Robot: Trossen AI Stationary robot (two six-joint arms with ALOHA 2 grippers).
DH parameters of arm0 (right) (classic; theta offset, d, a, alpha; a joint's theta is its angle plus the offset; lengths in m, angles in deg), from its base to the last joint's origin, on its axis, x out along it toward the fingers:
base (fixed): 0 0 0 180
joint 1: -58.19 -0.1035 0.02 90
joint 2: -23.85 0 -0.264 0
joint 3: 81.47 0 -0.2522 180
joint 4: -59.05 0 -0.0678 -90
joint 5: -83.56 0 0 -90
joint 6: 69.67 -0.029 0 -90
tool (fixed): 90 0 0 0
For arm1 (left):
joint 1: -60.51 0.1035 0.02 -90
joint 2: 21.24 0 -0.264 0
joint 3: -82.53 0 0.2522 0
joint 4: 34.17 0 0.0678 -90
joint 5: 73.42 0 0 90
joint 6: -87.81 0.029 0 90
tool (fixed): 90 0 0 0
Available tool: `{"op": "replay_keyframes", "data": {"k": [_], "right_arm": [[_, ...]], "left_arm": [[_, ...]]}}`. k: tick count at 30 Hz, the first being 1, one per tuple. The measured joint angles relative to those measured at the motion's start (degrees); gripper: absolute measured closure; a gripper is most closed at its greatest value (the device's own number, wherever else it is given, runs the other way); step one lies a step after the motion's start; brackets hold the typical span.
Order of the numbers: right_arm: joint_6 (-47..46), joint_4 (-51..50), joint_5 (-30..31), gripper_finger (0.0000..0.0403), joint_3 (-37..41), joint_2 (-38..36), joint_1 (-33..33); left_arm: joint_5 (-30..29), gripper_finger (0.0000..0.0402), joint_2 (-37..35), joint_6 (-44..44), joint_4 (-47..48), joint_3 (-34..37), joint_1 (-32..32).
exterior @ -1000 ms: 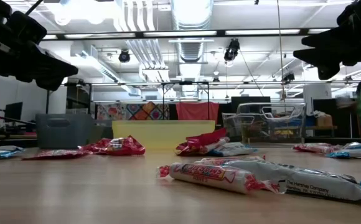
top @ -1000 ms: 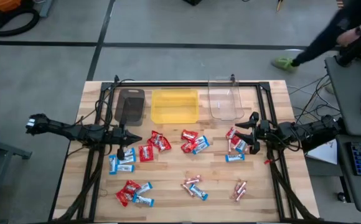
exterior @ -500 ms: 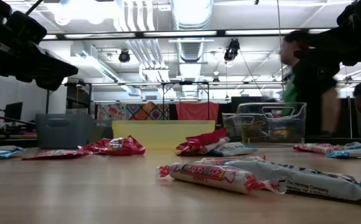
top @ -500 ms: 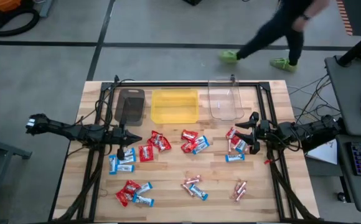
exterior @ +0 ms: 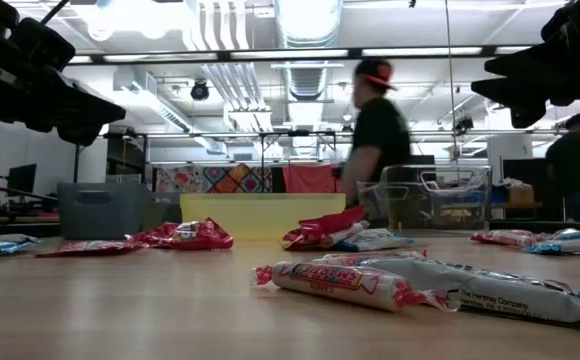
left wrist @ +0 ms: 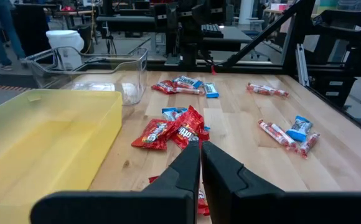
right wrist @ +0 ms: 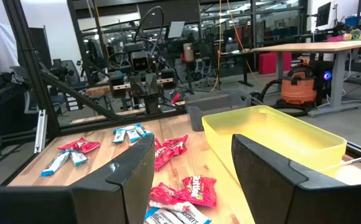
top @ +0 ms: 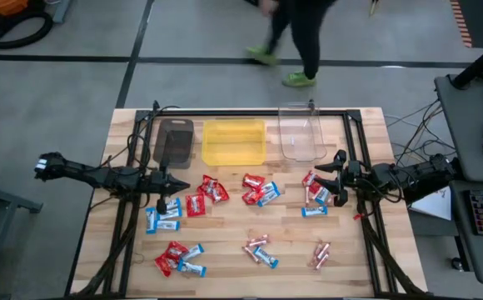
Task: Sort candy
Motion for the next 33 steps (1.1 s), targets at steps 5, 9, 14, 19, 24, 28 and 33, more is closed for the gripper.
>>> {"op": "replay_keyframes", "data": {"k": [5,9,14,19,24,28,33], "right_arm": [[0.01,0.02,0.01,0.0200,0.00,-0.02,0.00],[4.98,0.11,0.17,0.0200,0.00,0.00,0.00],[1.59,1.43,-0.98,0.0200,-0.01,0.06,0.02],[-0.99,7.74,0.60,0.0200,-0.04,0.38,0.12],[-3.46,7.72,4.21,0.0200,-2.95,1.64,0.13],[-9.48,-1.94,9.38,0.0200,-7.44,4.10,0.12],[-20.71,-15.22,14.09,0.0200,-13.13,8.44,0.13]], "left_arm": [[0.02,0.0402,0.35,6.06,-8.75,0.04,0.00],[0.00,0.0402,0.29,-10.46,-22.46,0.04,0.01],[0.00,0.0402,0.25,-17.54,-35.91,0.04,-0.02],[-0.33,0.0402,0.59,-8.33,-41.18,0.02,-0.02],[-2.12,0.0402,1.30,-3.51,-42.21,0.02,-0.02],[-1.94,0.0402,3.03,-3.38,-43.48,0.02,-0.02],[-2.62,0.0402,9.05,-7.94,-40.20,-2.97,-0.02]]}}
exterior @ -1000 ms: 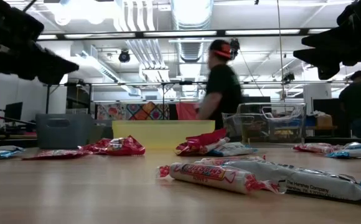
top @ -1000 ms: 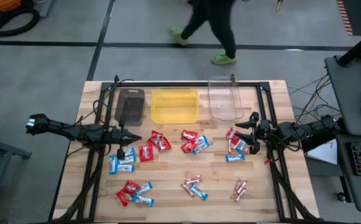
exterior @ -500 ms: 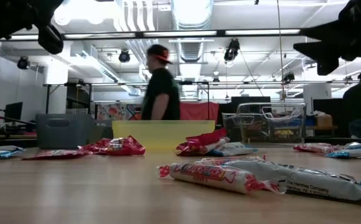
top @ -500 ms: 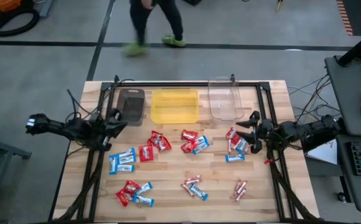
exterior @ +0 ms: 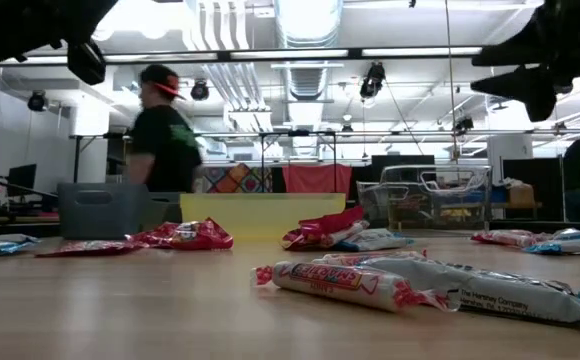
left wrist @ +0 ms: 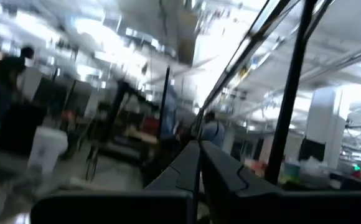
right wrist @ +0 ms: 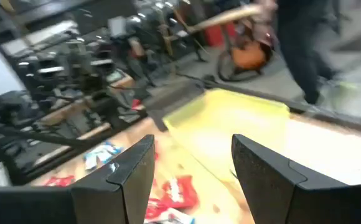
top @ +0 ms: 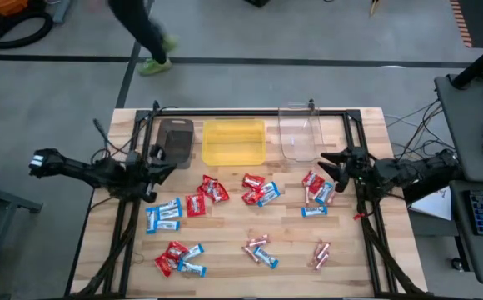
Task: Sort candy
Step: Put the white candy into the yellow bin
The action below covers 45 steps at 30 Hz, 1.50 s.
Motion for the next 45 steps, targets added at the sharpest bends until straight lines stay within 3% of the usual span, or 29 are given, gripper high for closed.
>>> {"op": "replay_keyframes", "data": {"k": [4,12,15,19,24,33,38,45], "right_arm": [[-3.18,-6.52,1.57,0.0200,-3.74,3.64,0.00],[-3.18,-9.21,1.46,0.0200,-8.70,9.75,0.00],[-2.70,-9.15,1.40,0.0200,-9.23,11.61,0.00],[-2.34,-9.26,1.40,0.0200,-9.21,13.40,0.00],[-2.32,-9.25,1.35,0.0200,-9.16,15.42,0.00],[-2.30,-9.26,0.86,0.0200,-9.14,16.01,0.00],[-2.67,-9.24,0.81,0.0200,-9.14,16.01,0.00],[-2.69,-9.17,0.74,0.0200,-9.12,15.99,0.00]], "left_arm": [[-1.23,0.0402,6.66,-4.10,11.22,-6.29,0.00],[-1.42,0.0402,20.31,-21.57,54.61,-22.53,-0.41],[0.77,0.0402,25.97,-24.98,64.15,-26.60,-0.73],[6.16,0.0395,32.23,-25.53,66.90,-30.18,-0.81],[14.35,0.0348,38.25,-24.74,73.68,-34.28,-1.66],[15.06,0.0227,46.59,-22.40,88.80,-39.38,-6.15],[15.21,0.0218,50.31,-26.06,90.90,-38.45,-10.81],[15.23,0.0236,54.40,-33.10,90.68,-35.79,-13.80]]}}
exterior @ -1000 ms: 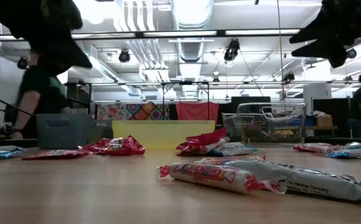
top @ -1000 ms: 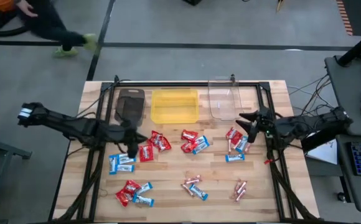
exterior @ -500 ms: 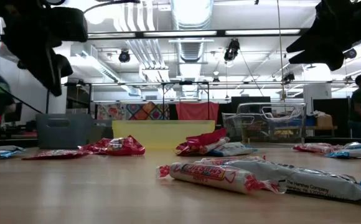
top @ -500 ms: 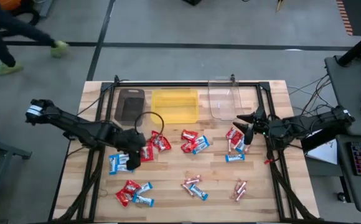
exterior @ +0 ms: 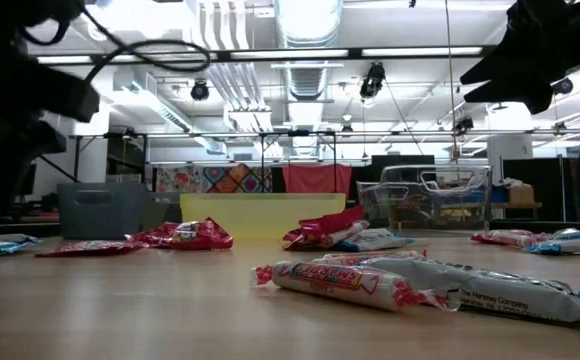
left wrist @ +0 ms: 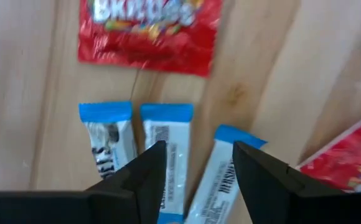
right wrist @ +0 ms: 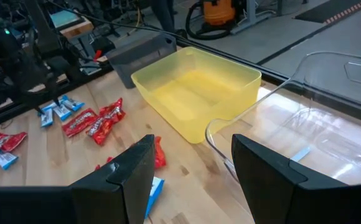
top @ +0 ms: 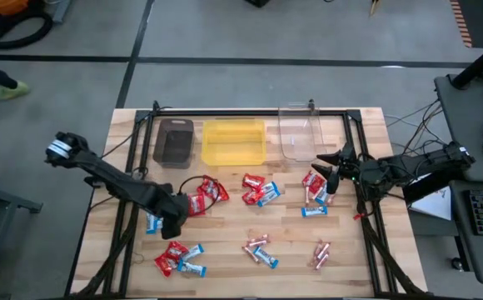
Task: Sort candy
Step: Put the white candy into the yellow bin
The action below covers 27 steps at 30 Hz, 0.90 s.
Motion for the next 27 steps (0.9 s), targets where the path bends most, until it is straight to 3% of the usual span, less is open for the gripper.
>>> {"op": "replay_keyframes", "data": {"k": [18,27], "right_arm": [[-1.14,0.22,-4.57,0.0200,0.02,-0.01,-0.02],[-1.11,0.56,-4.56,0.0200,0.02,-0.02,-0.02]], "left_arm": [[-1.49,0.0260,5.53,-1.89,-4.10,4.69,0.06],[-1.18,0.0356,4.98,-1.91,-4.60,4.84,0.03]]}}
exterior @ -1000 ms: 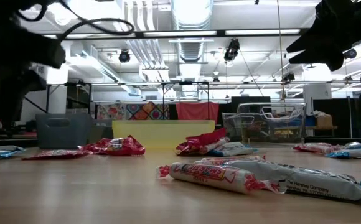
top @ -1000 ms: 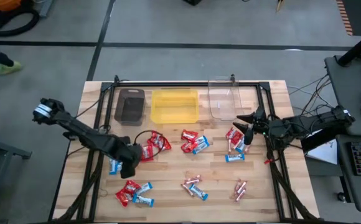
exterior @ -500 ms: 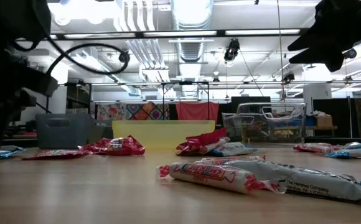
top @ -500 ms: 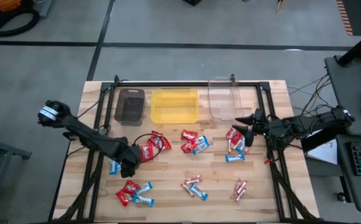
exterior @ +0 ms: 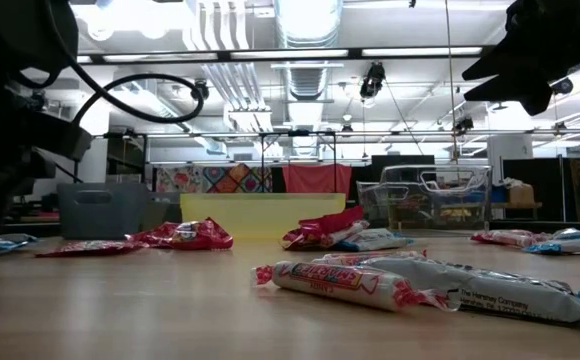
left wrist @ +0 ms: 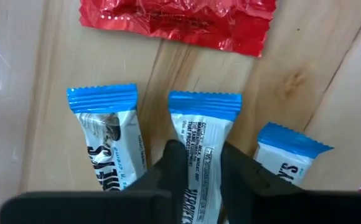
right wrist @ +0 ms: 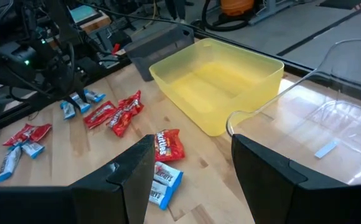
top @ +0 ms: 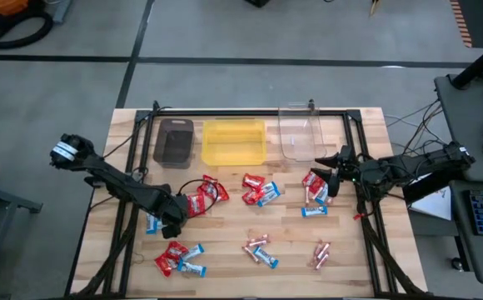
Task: Sort candy
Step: Put the white candy into the yellow bin
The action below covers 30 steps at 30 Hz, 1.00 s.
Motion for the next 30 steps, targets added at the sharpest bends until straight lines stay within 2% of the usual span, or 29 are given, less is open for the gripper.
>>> {"op": "replay_keyframes", "data": {"k": [5,10,24,30], "right_arm": [[0.00,0.00,0.00,0.0200,0.00,0.00,0.00],[0.02,-0.02,-0.77,0.0200,0.00,0.00,0.00],[0.11,-0.03,-1.05,0.0200,0.00,0.00,0.00],[0.28,-0.04,-0.87,0.0200,0.00,0.00,0.00]], "left_arm": [[-0.20,0.0394,-0.06,1.43,0.20,-0.14,0.02],[-0.76,0.0398,-0.45,3.64,1.89,-2.29,0.07],[-0.25,0.0400,-4.58,11.96,6.71,-14.44,0.09],[-8.46,0.0400,-9.47,19.81,4.76,-18.68,2.16]]}}
